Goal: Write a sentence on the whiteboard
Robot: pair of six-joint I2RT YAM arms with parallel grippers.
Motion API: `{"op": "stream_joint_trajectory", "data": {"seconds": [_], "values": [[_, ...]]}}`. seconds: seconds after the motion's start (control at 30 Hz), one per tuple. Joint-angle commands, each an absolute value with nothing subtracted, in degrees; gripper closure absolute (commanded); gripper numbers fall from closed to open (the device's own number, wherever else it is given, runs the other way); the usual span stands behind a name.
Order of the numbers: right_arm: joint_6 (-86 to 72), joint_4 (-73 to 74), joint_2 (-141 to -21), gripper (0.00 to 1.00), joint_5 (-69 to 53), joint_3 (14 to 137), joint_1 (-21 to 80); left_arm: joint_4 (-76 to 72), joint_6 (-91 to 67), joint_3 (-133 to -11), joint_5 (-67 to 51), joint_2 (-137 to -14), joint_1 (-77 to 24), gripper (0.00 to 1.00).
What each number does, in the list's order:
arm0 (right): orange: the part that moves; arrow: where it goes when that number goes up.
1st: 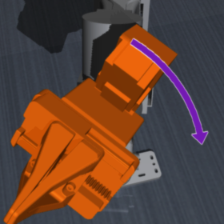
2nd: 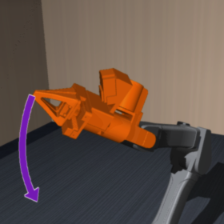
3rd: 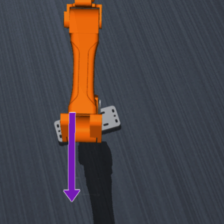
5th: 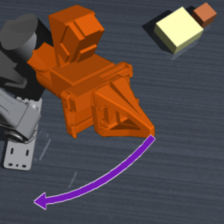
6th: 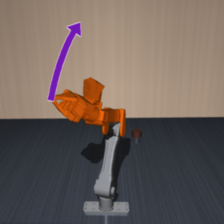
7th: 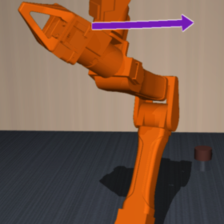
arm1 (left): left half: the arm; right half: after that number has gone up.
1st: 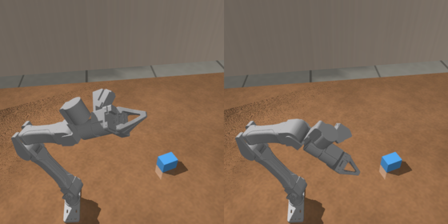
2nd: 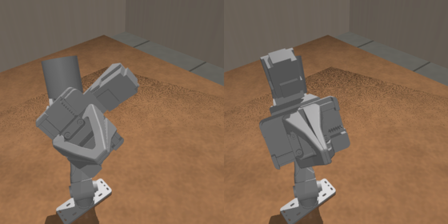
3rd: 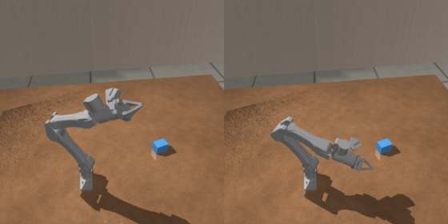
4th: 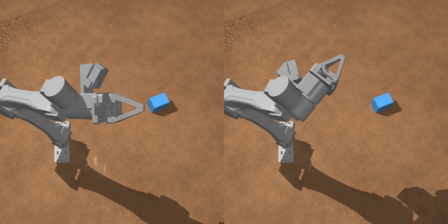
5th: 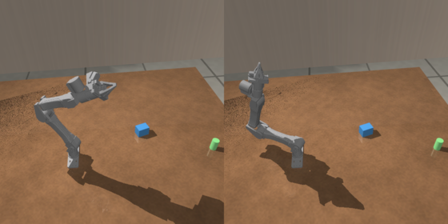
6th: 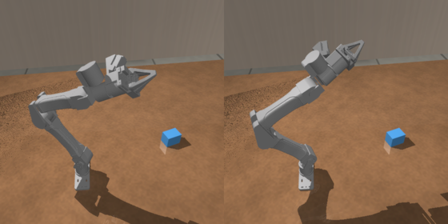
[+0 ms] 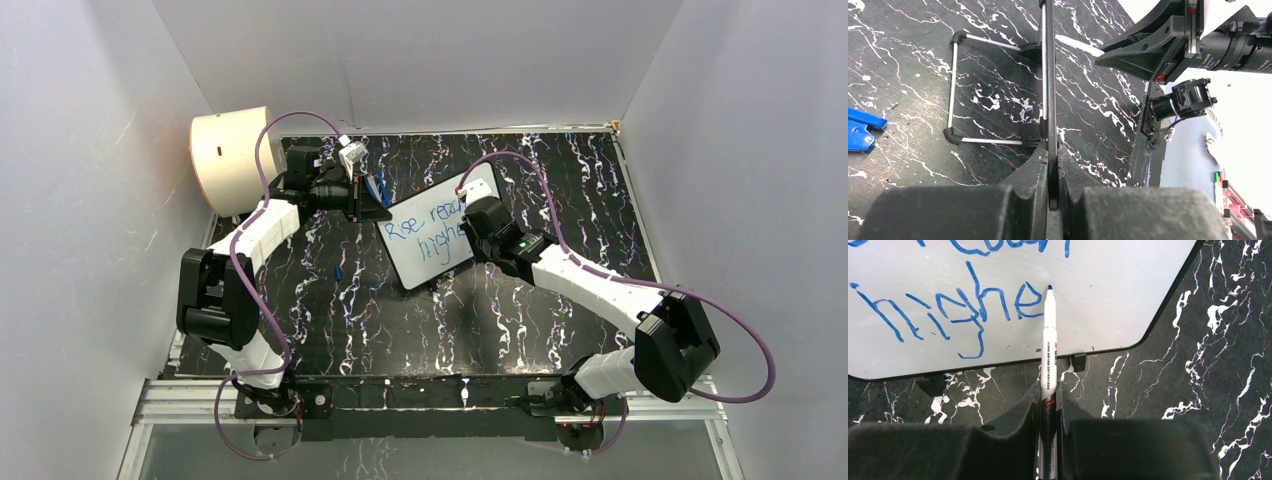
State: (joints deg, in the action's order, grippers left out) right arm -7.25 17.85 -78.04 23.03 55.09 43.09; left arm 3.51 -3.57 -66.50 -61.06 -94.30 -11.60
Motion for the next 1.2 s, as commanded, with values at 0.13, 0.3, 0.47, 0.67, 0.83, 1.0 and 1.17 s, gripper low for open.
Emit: {"op": "stream_joint_trajectory", "data": {"seconds": [0.13,0.3,0.47,0.67,0.83,1.0,1.17], "values": [[-6.06,15.07,-78.55,1.00,22.00,58.72,42.30,6.37,-2.02,-67.41,-61.96,-94.33,-12.74,1.00],[-6.51,17.25,-79.52,1.00,22.01,59.26,41.88,6.42,-1.93,-67.43,-61.96,-94.32,-12.74,1.00],[-7.60,19.95,-79.41,1.00,21.42,58.66,41.75,6.42,-1.95,-67.58,-62.05,-94.48,-12.74,1.00],[-8.29,21.96,-79.68,1.00,19.94,57.85,41.70,6.42,-1.98,-67.59,-62.05,-94.48,-12.74,1.00],[-8.57,22.56,-80.11,1.00,19.68,57.04,41.66,6.42,-1.98,-67.56,-62.05,-94.48,-12.68,1.00],[-8.61,22.74,-80.24,1.00,19.89,56.92,41.67,6.48,-2.07,-67.59,-62.13,-94.57,-12.70,1.00],[-8.27,21.29,-79.96,1.00,19.90,56.76,41.66,6.50,-2.02,-67.59,-62.07,-94.57,-12.74,1.00]]}}
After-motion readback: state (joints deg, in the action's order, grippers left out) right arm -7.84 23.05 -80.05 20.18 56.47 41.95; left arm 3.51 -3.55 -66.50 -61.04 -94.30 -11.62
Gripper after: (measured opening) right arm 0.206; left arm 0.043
